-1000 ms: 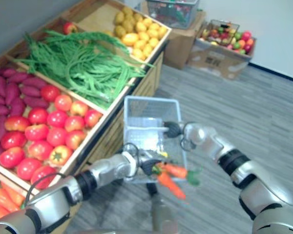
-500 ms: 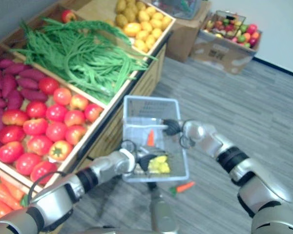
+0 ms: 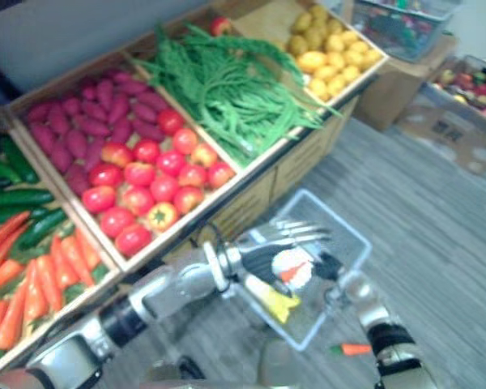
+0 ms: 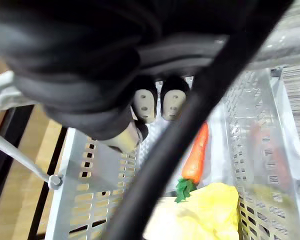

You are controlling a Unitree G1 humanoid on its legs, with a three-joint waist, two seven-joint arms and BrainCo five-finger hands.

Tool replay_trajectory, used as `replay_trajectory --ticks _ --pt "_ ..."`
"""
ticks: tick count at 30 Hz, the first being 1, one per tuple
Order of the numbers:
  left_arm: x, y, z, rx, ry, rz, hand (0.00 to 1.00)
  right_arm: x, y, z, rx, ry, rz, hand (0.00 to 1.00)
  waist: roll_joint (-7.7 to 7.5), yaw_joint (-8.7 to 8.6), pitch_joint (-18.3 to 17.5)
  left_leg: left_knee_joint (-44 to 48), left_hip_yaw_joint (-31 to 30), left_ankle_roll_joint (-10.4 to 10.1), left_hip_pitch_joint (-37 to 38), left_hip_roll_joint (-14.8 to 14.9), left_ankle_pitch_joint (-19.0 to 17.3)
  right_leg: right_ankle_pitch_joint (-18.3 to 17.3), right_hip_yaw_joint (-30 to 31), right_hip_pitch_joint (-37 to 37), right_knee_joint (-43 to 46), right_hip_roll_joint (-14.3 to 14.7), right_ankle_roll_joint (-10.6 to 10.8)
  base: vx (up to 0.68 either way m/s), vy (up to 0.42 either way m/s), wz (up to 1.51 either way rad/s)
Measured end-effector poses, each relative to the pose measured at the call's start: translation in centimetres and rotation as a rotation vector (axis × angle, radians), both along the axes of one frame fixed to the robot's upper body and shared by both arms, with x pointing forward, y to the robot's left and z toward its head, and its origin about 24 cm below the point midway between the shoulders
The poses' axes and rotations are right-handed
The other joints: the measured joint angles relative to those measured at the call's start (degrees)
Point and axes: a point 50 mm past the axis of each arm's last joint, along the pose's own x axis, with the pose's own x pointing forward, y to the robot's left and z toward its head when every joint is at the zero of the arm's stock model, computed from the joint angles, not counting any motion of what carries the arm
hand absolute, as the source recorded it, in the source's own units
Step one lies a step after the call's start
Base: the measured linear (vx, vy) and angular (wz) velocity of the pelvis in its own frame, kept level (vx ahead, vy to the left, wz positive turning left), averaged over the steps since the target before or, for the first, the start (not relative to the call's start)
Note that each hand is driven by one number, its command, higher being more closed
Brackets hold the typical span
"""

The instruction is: Pick vegetable in the basket

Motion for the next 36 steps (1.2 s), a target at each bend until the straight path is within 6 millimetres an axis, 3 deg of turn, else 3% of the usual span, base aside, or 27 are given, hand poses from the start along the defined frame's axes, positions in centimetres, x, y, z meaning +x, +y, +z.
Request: replay_trajectory --ticks 3,4,6,9,11,12,13,18,23,24,25,27,28,34,36 --pt "-0.7 1.8 0.8 -0.076 -0.006 0.039 0.0 -3.1 -1.4 -2.3 0.031 0.062 -0.183 1.0 0.03 1.27 -0.8 -2.6 -3.4 0.4 -0.4 -1.4 1.5 -0.5 -3.2 1.0 0.1 -1.2 0.6 -0.03 -0.013 0.76" --pt "-1.0 2.9 1.2 -0.111 -0.017 0.076 0.0 -5.0 -1.4 -3.8 0.058 0.103 -0.281 1.0 0.06 1.66 -1.7 -4.4 -5.8 0.4 -1.1 -2.4 3.2 -1.0 -5.3 1.3 0.1 -2.0 0.7 -0.02 -0.027 0.85" --pt "-1.2 3.9 1.4 -0.155 -0.008 0.119 0.0 -6.7 -1.1 -5.1 0.084 0.139 -0.366 1.0 0.11 1.89 -2.6 -6.7 -7.9 0.6 -1.0 -3.4 4.7 -1.7 -7.4 2.1 0.3 -2.6 0.9 -0.01 -0.024 0.71" --pt "-1.8 5.8 2.0 -0.245 -0.01 0.204 0.0 -11.0 -0.5 -7.4 0.142 0.217 -0.544 1.0 -0.26 2.89 -5.3 -11.0 -11.3 0.7 -0.8 -4.6 7.6 -3.1 -11.2 3.5 0.5 -3.2 1.0 0.01 -0.026 0.62" --pt "-2.2 7.6 2.7 -0.307 -0.043 0.286 0.0 -14.3 -0.1 -8.7 0.2 0.265 -0.714 1.0 -0.97 3.4 -8.0 -14.4 -14.4 0.9 -0.5 -5.5 10.1 -3.8 -14.7 4.5 0.5 -3.5 0.9 0.04 -0.012 0.73" --pt "-2.2 8.1 2.9 -0.32 -0.054 0.309 0.0 -14.9 0.1 -9.0 0.21 0.275 -0.744 1.0 -0.89 3.68 -8.4 -15.3 -15.1 1.1 0.1 -5.7 10.8 -4.0 -15.4 5.0 0.5 -3.5 0.9 0.05 -0.005 0.67" --pt "-2.1 8.9 3.2 -0.345 -0.074 0.356 0.0 -16.3 0.6 -9.5 0.229 0.296 -0.812 1.0 -1.78 4.23 -8.5 -17.0 -16.6 1.2 0.3 -6.0 11.9 -4.4 -17.1 6.0 0.6 -3.6 0.9 0.02 0.009 0.58" --pt "-2.0 12.7 3.3 -0.433 -0.125 0.596 0.0 -19.6 2.8 -10.9 0.278 0.377 -0.947 1.0 -3.89 4.62 -9.9 -19.5 -22.4 1.6 0.1 -6.8 14.2 -5.8 -22.9 8.3 1.3 -4.2 0.6 0.01 0.01 0.6" --pt "-2.5 17.3 2.7 -0.565 -0.162 0.919 0.0 -21.1 3.6 -11.2 0.276 0.401 -1.005 1.0 -4.34 5.16 -10.5 -19.6 -25.7 1.7 -1.2 -7.3 14.3 -7.4 -26.0 9.8 1.4 -4.7 0.5 -0.02 0.016 0.38" --pt "-2.7 19.4 1.7 -0.615 -0.154 1.08 0.0 -21.4 3.8 -11.3 0.275 0.411 -1.013 1.0 -4.3 5.44 -10.7 -19.6 -26.8 1.8 -2.0 -7.3 14.6 -7.4 -27.2 9.8 1.3 -4.6 0.5 0.0 -0.001 0.36" --pt "-2.7 20.2 1.0 -0.631 -0.142 1.149 0.0 -21.6 3.8 -11.3 0.278 0.414 -1.023 1.0 -4.28 5.79 -10.7 -19.6 -27.0 1.9 -2.0 -7.2 14.8 -7.4 -27.5 9.9 1.2 -4.5 0.5 0.02 -0.007 0.3" --pt "-3.1 22.7 -2.1 -0.648 -0.062 1.379 0.0 -22.2 4.1 -11.5 0.286 0.431 -1.042 1.0 -4.35 6.52 -10.8 -19.6 -28.0 1.7 -2.0 -7.1 15.4 -7.3 -28.4 10.4 1.2 -4.3 0.2 0.02 -0.009 0.26" --pt "-3.7 24.2 -4.6 -0.638 0.01 1.532 0.0 -22.4 4.8 -11.6 0.295 0.441 -1.045 1.0 -4.52 6.79 -10.9 -19.6 -28.3 1.7 -2.0 -6.9 15.5 -7.3 -29.5 11.3 1.1 -4.1 0.3 0.01 -0.008 0.29" --pt "-7.0 27.5 -11.6 -0.601 0.18 1.956 0.0 -22.5 7.3 -12.1 0.301 0.47 -0.981 1.0 -5.97 7.67 -12.0 -19.6 -29.2 1.7 -1.8 -6.4 15.2 -7.4 -31.2 13.0 0.0 -3.3 0.2 0.01 -0.015 0.13" --pt "-9.1 28.2 -15.3 -0.522 0.315 2.101 0.0 -22.3 8.0 -12.1 0.311 0.466 -0.956 1.0 -5.76 7.56 -11.9 -19.6 -29.6 1.6 -1.2 -6.5 15.1 -7.8 -31.7 13.9 -0.2 -3.3 -0.2 0.01 -0.007 0.08"
